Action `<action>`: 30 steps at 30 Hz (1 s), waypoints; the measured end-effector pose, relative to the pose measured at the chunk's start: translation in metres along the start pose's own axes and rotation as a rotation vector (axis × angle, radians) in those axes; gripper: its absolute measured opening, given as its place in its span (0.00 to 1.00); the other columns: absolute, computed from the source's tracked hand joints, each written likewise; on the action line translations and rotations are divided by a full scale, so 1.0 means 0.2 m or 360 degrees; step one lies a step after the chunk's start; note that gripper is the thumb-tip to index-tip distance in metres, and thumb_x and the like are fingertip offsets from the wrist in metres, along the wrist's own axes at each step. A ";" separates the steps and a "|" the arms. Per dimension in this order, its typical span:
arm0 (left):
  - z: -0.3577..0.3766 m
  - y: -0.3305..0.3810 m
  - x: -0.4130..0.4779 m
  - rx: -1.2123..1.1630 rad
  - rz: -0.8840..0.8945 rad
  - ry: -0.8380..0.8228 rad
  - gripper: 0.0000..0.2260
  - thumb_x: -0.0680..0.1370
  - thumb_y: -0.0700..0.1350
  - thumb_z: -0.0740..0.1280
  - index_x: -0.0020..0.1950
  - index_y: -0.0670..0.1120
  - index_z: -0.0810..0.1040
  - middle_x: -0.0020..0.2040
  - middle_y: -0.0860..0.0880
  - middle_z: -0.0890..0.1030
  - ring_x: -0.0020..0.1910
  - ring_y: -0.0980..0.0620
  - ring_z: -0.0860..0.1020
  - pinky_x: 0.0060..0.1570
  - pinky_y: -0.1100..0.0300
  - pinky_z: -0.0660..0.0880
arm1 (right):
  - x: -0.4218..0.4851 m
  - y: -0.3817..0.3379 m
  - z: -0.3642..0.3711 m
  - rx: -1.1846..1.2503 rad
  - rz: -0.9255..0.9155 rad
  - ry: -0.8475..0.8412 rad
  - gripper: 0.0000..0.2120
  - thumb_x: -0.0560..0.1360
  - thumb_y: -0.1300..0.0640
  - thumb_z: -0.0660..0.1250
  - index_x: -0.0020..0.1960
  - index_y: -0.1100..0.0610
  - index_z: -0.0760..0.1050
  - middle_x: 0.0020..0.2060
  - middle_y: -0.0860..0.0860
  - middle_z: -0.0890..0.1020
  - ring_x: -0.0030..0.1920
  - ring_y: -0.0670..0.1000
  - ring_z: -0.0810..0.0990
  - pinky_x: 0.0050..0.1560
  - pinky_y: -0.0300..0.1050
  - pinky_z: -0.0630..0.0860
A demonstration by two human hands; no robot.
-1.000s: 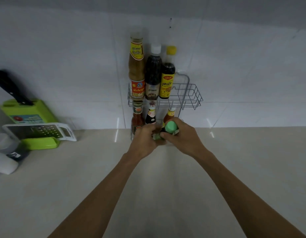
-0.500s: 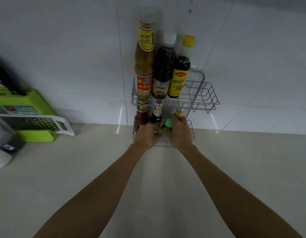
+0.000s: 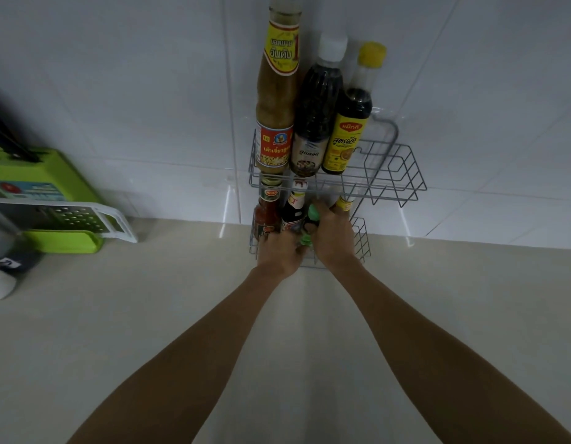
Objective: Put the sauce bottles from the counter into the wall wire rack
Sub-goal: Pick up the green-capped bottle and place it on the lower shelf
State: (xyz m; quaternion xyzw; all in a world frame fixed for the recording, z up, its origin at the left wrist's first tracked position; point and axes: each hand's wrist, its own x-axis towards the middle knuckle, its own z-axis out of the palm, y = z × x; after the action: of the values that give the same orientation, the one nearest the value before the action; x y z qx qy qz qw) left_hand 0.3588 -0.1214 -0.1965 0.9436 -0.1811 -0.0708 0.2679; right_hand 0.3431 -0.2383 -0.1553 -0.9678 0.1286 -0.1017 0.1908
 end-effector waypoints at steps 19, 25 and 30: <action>-0.15 0.05 -0.07 -0.0188 0.0021 0.0036 0.13 0.76 0.51 0.67 0.59 0.49 0.81 0.58 0.45 0.83 0.60 0.40 0.79 0.61 0.47 0.74 | -0.07 -0.09 -0.15 -0.0158 -0.0118 0.0015 0.22 0.74 0.64 0.65 0.68 0.57 0.70 0.62 0.60 0.77 0.60 0.66 0.77 0.53 0.59 0.78; -0.28 0.06 -0.25 -0.0180 0.0077 -0.0023 0.14 0.77 0.52 0.66 0.62 0.53 0.81 0.59 0.47 0.83 0.59 0.43 0.79 0.57 0.55 0.76 | -0.31 -0.07 -0.24 -0.0141 -0.0160 -0.0033 0.20 0.72 0.67 0.65 0.63 0.59 0.74 0.60 0.60 0.76 0.54 0.66 0.79 0.47 0.58 0.79; -0.40 0.09 -0.44 -0.0146 0.0102 -0.0053 0.16 0.76 0.52 0.64 0.62 0.54 0.81 0.60 0.45 0.83 0.60 0.41 0.79 0.60 0.50 0.76 | -0.52 -0.08 -0.36 -0.0119 -0.0137 -0.0070 0.14 0.75 0.63 0.63 0.59 0.57 0.76 0.54 0.59 0.81 0.55 0.63 0.79 0.50 0.55 0.78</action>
State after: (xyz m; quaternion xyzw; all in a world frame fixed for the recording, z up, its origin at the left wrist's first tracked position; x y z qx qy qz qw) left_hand 0.2907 -0.0634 -0.1157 0.9227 -0.2124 -0.0861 0.3099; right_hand 0.2301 -0.2194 -0.0986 -0.9809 0.0864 -0.0835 0.1528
